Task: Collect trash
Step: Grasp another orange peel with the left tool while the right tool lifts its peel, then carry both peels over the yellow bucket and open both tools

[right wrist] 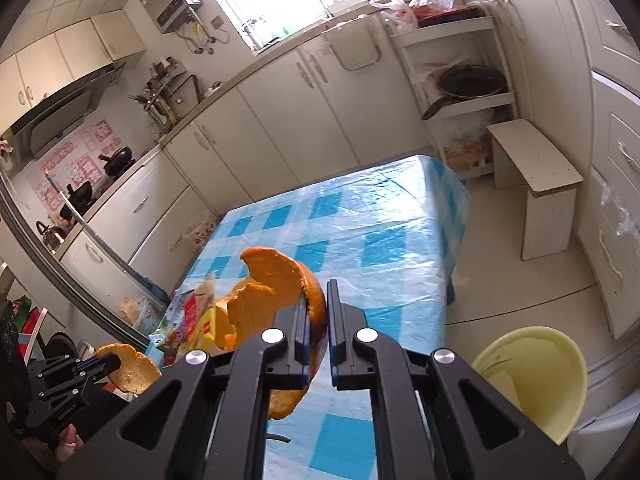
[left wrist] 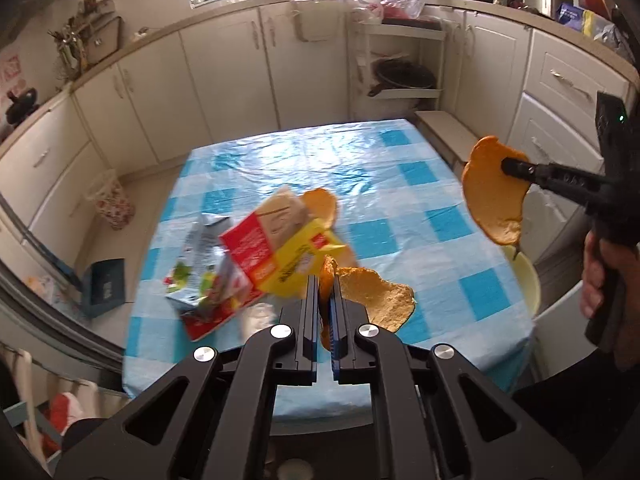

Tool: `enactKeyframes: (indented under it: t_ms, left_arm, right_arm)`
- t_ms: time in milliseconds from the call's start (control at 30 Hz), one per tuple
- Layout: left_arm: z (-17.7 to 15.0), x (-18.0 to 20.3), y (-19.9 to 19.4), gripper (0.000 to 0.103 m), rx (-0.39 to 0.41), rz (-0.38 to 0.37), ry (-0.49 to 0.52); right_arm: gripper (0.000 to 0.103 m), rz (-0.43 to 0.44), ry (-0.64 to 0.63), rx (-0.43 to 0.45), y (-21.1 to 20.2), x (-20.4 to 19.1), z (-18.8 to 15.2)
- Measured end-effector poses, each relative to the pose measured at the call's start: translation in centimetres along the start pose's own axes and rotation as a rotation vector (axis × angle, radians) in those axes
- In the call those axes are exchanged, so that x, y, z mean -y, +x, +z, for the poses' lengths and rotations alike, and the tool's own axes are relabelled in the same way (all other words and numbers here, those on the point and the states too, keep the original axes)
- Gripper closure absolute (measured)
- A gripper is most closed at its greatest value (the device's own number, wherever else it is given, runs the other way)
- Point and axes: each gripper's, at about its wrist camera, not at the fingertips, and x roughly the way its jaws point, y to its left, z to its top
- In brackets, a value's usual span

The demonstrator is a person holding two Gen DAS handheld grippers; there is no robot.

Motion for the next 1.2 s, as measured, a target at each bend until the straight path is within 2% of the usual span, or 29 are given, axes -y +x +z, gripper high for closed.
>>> enactKeyframes:
  t_ms: [167,300,433,567,633,700,767,1067,1133,1200]
  left_arm:
    - [1.2,5.6,2.0,0.098,-0.007,-0.129,0.014]
    - [2.6,9.8,3.9,0.098,-0.016,-0.205,0.028]
    - [3.6,13.8,5.7,0.098,-0.029,-0.256,0.042]
    - [4.3,17.1,7.9,0.098,-0.053,-0.3,0.049]
    - [4.4,18.5,8.9,0.098,-0.066,-0.312,0.054]
    - [4.5,20.0,10.2,0.098,-0.084,-0.317,0.065]
    - [4.4,21.3,11.5,0.098,-0.106,-0.321,0.078]
    - [3.4,27.0,16.2,0.097,-0.191,-0.309,0.147]
    - [3.3,28.1,17.2,0.092,-0.218,-0.316,0.155]
    - [3.3,29.0,17.7,0.082,-0.225,-0.314,0.158]
  right_arm:
    - [0.095,-0.101,0.091,0.021,-2.0,4.7,-0.5]
    - [0.095,-0.21,0.145,0.025,-3.1,7.9,-1.1]
    - [0.092,-0.317,0.178,-0.011,-2.9,10.3,-1.9]
    - [0.087,-0.361,0.251,-0.042,-2.8,12.9,-2.4]
    - [0.074,-0.355,0.29,-0.045,-2.8,13.8,-2.5]
    - [0.067,-0.337,0.326,-0.022,-3.1,14.4,-2.4]
    - [0.066,-0.317,0.339,0.001,-3.6,14.5,-2.2]
    - [0.054,-0.253,0.359,0.196,-7.6,13.8,-0.4]
    - [0.053,-0.238,0.367,0.224,-8.1,13.9,-0.1]
    - [0.052,-0.23,0.375,0.237,-8.4,14.0,0.0]
